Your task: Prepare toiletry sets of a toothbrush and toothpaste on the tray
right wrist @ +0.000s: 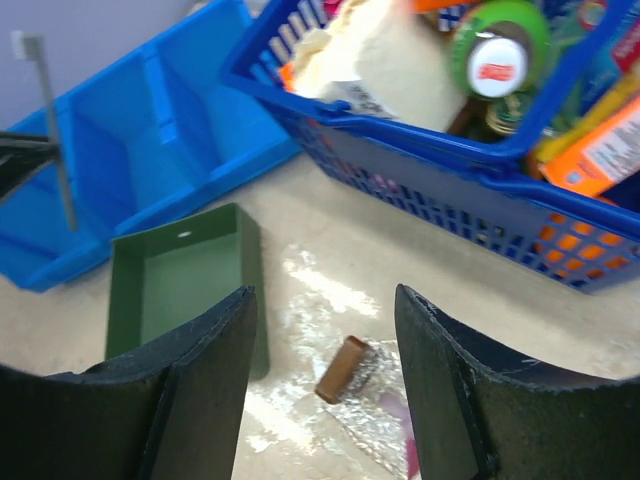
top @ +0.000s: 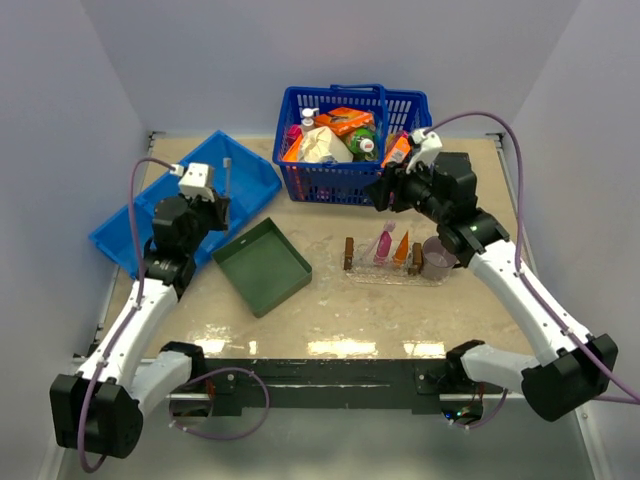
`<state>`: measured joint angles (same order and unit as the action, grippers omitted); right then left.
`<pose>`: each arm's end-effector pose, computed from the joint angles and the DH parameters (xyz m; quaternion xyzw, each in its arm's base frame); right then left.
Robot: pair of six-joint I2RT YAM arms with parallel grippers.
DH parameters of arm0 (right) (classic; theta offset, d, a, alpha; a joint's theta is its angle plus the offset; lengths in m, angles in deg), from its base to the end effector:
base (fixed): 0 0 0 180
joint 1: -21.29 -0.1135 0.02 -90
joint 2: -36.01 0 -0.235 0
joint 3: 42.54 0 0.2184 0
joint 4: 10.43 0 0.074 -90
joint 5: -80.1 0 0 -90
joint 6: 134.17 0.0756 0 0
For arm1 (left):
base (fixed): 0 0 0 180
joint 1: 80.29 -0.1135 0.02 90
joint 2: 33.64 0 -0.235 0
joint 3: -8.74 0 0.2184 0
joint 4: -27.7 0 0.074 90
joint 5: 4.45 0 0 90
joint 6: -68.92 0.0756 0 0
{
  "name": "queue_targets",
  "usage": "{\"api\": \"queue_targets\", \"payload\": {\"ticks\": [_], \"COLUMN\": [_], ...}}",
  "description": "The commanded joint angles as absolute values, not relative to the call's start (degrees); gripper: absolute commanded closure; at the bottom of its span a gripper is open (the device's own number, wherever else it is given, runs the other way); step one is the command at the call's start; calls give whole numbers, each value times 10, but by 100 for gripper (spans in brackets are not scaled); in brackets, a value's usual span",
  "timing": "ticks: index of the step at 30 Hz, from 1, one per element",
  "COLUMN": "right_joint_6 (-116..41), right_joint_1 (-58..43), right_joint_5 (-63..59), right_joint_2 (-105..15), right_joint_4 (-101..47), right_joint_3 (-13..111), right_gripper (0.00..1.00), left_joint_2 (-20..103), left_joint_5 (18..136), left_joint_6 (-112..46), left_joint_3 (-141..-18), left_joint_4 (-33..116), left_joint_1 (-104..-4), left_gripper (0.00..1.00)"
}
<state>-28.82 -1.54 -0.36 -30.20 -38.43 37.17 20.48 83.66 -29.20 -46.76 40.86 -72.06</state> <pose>0.2545 0.1207 0.3423 -0.1022 0.7830 0.2617 0.5550 0.2441 -0.0378 0.2786 0.0111 0.7758 -0.1024 0.6225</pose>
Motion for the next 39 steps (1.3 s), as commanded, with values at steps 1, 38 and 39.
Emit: {"api": "queue_targets", "payload": {"ticks": [1,38,39], "right_joint_6": [-285,-208,-211], "right_joint_1": [-43,-122,-123], "right_joint_5": [52,194,194], "right_joint_2": [-314,-430,-431], "right_joint_4": [-352,-251,-253], "right_joint_3": [412,465,466], "right_gripper": [38,36,36], "left_joint_2": [222,301,299], "left_joint_5": [690,408,408], "left_joint_6": [-284,-382,-382], "left_joint_3": [-495,-461,-461], "left_joint_4": [323,202,201], "left_joint_1": [-684,-582,-583], "left_gripper": [100,100,100]}}
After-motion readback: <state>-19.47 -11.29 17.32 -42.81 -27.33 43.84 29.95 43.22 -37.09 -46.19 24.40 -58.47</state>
